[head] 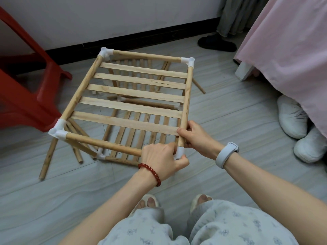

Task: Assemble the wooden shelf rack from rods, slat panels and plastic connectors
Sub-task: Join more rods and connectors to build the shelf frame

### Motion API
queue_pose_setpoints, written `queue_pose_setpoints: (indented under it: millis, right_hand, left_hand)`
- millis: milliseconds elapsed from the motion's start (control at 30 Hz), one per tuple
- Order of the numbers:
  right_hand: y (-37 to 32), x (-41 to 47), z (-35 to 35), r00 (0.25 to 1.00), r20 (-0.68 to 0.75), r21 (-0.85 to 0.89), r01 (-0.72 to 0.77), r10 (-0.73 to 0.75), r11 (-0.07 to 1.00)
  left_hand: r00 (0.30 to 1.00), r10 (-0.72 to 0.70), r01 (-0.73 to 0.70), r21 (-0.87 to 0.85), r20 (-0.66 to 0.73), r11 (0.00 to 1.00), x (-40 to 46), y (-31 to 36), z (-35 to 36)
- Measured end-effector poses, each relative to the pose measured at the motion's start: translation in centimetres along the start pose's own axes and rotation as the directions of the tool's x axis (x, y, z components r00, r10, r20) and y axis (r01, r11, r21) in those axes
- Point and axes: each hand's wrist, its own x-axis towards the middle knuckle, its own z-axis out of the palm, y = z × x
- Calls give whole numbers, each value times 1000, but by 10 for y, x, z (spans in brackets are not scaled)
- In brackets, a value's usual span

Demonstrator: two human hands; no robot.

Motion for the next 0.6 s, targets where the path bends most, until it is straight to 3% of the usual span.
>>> queue_pose_setpoints:
  millis: [333, 600]
  right_hand:
    - [-3, -1, -19, 982, 174, 3, -69, 68, 998]
    - [-2, -4, -15, 989, 150, -10, -7, 8, 1000]
  left_hand:
    - [1000, 1, -1, -14, 9, 1000, 2, 6, 4]
    - [995, 6, -14, -77, -98, 997, 5, 7, 7]
